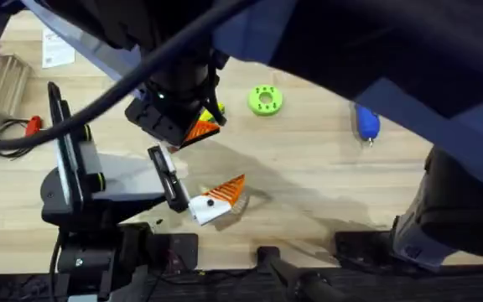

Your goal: Pick up the gripper from the table and insert it into the empty holder that is missing its gripper. Then pick up a screw, insert it into the mounting hole, and use the screwdriver to tighten it. Finally, clean up the table by picking up the vegetable and placing it into the bucket.

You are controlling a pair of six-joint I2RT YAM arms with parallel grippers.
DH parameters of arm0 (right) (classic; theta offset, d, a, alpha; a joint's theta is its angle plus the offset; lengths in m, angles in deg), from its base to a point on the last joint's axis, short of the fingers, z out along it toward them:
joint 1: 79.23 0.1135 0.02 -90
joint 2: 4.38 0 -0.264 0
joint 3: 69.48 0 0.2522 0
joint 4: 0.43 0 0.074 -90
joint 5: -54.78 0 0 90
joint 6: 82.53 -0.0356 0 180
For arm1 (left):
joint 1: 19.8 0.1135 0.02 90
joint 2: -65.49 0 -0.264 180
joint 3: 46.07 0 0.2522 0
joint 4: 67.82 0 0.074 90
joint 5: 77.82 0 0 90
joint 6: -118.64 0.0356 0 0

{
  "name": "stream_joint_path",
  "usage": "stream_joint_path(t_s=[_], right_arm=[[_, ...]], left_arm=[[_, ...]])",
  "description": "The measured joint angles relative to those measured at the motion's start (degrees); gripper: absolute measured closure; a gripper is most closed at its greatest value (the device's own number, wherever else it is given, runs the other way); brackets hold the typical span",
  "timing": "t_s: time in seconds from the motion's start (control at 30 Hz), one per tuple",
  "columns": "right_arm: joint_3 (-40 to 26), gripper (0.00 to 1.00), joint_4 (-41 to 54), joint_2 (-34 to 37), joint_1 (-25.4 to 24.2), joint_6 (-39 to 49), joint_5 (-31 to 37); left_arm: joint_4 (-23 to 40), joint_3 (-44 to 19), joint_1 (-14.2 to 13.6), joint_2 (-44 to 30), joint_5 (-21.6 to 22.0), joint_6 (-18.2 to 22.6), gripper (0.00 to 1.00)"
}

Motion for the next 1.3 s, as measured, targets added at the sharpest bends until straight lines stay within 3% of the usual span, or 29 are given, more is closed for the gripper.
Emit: stream_joint_path(t_s=[0.33, 0.5, 0.53, 0.57, 0.77, 1.3], right_arm=[[0.00, 0.977, 0.00, -0.01, -0.13, -0.13, -0.03], [-0.02, 0.291, 0.33, -0.02, -0.91, -0.28, 0.93], [-0.03, 0.195, 0.42, -0.07, -1.51, -0.23, 1.22], [-0.04, 0.170, 0.40, -0.15, -2.07, -0.47, 1.06], [-0.04, 0.158, 0.45, -1.22, -3.86, -3.09, 0.44], [-0.07, 0.157, 8.08, -13.01, -13.20, -10.01, 3.69]], left_arm=[[0.01, 0.00, 0.00, -0.01, 0.01, 0.00, 0.015], [-0.01, 0.00, 0.07, 0.00, 0.03, 0.03, 0.015], [-0.01, 0.00, 0.07, 0.00, 0.03, 0.02, 0.015], [-0.01, 0.00, 0.07, 0.00, 0.01, 0.08, 0.015], [-0.01, 0.00, 0.04, 0.04, -0.23, 0.32, 0.015], [-0.01, 0.00, 0.04, 0.04, -0.25, 0.32, 0.015]])
